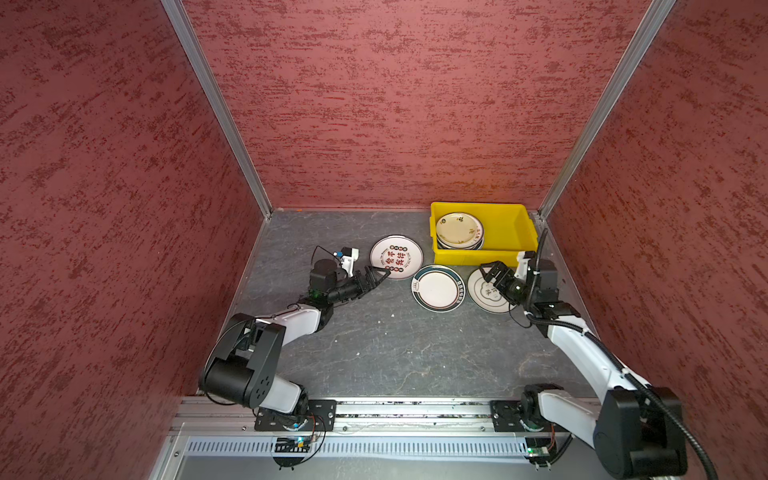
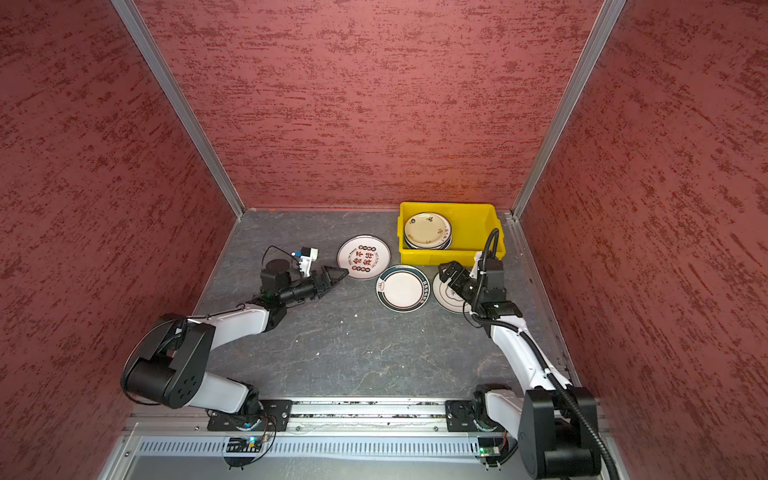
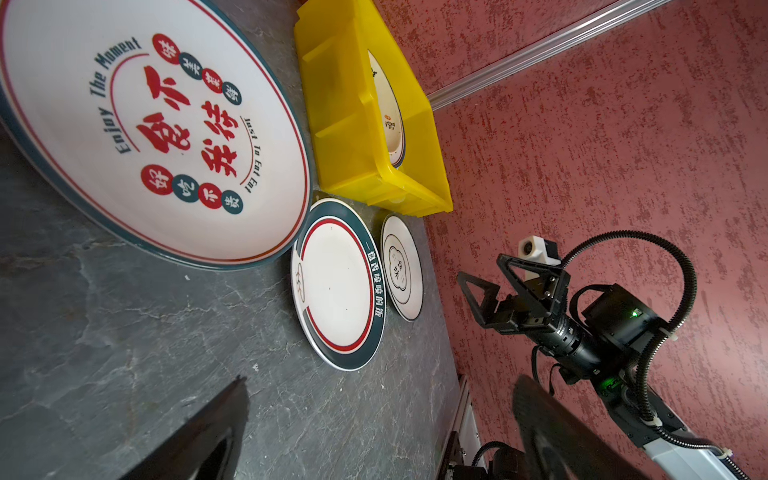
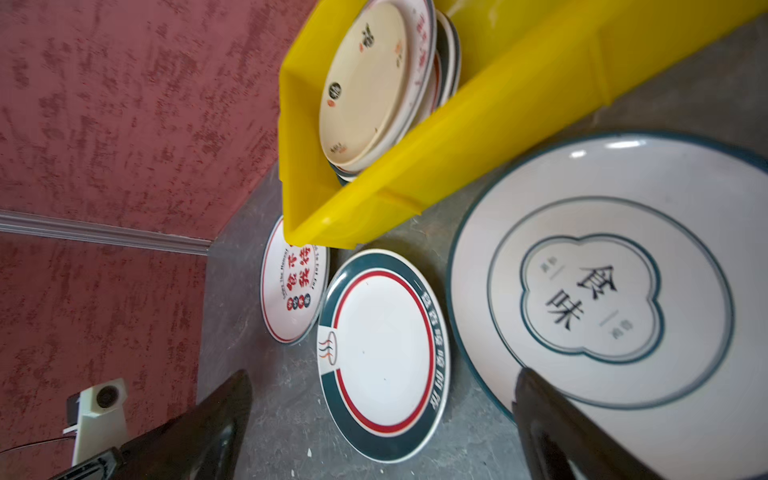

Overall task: Place the plates into the plastic bin on the countertop
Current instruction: 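Move the right gripper back to the white flower-bordered plate while left gripper shifts forward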

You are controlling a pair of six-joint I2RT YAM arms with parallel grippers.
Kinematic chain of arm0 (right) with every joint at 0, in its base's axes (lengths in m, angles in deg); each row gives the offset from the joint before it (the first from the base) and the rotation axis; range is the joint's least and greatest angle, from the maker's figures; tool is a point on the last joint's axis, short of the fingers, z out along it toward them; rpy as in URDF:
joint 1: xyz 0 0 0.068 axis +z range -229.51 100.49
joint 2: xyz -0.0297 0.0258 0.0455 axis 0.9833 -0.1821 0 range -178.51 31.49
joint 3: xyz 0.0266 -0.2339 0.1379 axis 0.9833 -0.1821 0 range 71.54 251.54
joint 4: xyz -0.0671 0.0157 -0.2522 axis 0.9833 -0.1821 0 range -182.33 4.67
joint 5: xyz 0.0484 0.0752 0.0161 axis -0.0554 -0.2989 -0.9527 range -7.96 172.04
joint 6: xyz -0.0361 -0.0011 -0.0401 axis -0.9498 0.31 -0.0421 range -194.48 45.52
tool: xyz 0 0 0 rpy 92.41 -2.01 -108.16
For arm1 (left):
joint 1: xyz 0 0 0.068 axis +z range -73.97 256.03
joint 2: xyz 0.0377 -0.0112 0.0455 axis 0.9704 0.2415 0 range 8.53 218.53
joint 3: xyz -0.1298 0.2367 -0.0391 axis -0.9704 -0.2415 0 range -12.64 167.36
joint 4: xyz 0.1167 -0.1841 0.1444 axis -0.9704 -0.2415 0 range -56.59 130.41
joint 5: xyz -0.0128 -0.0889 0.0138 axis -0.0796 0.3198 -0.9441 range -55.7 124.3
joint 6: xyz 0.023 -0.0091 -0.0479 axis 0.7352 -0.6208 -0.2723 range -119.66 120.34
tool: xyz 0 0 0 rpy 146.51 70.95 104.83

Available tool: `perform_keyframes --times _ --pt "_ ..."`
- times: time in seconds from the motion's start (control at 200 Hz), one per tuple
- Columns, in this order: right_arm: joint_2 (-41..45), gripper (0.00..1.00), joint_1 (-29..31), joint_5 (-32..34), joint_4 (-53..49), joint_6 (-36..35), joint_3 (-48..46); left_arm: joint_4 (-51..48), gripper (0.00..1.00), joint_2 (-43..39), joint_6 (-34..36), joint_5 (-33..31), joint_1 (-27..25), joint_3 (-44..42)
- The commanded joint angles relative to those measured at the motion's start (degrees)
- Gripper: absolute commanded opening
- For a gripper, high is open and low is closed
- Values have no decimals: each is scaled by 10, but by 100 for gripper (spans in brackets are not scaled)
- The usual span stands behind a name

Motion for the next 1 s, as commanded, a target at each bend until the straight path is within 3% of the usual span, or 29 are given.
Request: perform_keyframes --times 0.0,0.276,0.401,0.596,0.696,0.792,0.997 --pt "30 99 -2 3 -6 12 -19 -37 99 -33 -12 -34 -17 25" --pt "83 99 -4 -18 13 79 -104 -152 99 -85 11 -86 -74 70" --pt "114 99 -5 -18 36 119 -157 -155 99 -80 7 -100 -96 73" --pt "149 95 -5 -13 202 235 -282 -134 99 -58 -4 -101 -109 76" --pt "150 94 -5 7 222 229 -293 -133 99 -49 -4 -101 -113 81" --pt "139 90 -6 35 199 213 -281 -132 99 -42 -5 -103 -116 81" --pt "78 73 -4 56 258 243 -286 -117 99 -34 -16 -107 -119 72"
